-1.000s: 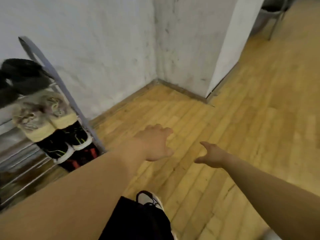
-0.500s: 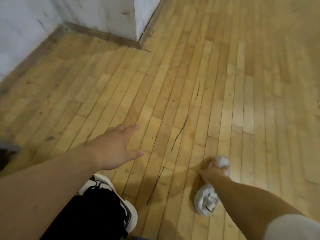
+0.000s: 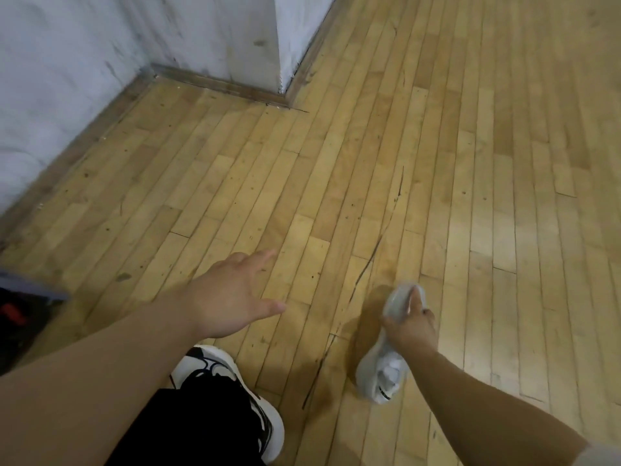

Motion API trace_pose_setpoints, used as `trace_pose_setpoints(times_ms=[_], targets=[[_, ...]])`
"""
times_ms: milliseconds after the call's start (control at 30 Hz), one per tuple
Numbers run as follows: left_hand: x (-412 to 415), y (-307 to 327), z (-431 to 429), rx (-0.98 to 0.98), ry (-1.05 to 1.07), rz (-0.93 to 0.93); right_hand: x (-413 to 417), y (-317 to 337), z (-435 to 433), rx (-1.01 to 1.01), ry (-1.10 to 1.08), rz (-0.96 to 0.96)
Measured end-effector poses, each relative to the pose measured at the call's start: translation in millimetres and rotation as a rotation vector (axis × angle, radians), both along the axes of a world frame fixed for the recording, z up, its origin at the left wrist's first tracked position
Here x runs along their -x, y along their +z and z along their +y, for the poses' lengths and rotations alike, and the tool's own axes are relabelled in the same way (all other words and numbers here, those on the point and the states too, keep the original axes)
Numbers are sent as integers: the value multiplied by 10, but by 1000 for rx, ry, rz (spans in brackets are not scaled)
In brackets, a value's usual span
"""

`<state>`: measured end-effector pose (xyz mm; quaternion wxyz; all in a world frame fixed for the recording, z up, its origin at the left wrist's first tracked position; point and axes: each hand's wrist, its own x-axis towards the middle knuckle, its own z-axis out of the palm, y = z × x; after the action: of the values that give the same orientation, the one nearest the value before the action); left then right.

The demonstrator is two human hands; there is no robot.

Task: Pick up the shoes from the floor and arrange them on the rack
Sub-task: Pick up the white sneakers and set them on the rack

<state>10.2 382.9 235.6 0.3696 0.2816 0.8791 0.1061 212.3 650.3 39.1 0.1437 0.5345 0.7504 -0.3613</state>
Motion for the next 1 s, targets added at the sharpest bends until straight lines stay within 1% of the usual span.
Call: trace_pose_setpoints(times_ms=[67, 133, 233, 300, 367, 400, 467, 500, 567, 633, 767, 900, 967, 1000], targets=[[5, 65, -58, -16, 38, -5, 503, 285, -294, 52, 31, 266], [28, 178, -139, -51, 73, -10, 1053, 691, -626, 135, -29, 536], [148, 477, -418, -113, 123, 63, 1820, 1525, -1140, 438, -88, 837], [270, 778, -749, -223, 206, 181, 2210, 2025, -1470, 560, -30, 970], [347, 1153, -1168, -415, 339, 233, 2489, 2493, -1848, 615, 97, 1090], [352, 1352, -1425, -543, 413, 237, 2588, 2708, -2078, 649, 182, 1138], [207, 1723, -1984, -759, 571, 244, 2657, 3115, -2646, 729, 430, 1171], [84, 1874, -2272, -837, 653, 264, 2615, 3300, -2970, 760, 579, 1155], [-280, 2127, -2825, -958, 822, 314, 2447, 3603, -3658, 807, 865, 1104], [-722, 2288, -3365, -1056, 963, 351, 2215, 3836, -4351, 849, 1098, 1065], [-1686, 2376, -4314, -1064, 1200, 487, 1706, 4143, -5617, 1012, 1396, 976], [-2627, 2252, -5170, -1017, 1460, 633, 1178, 4177, -6690, 948, 1685, 914], [-3043, 2121, -5513, -980, 1588, 669, 923, 4031, -7173, 930, 1796, 865], [-3229, 2008, -5694, -962, 1619, 664, 806, 3905, -7408, 931, 1841, 830]])
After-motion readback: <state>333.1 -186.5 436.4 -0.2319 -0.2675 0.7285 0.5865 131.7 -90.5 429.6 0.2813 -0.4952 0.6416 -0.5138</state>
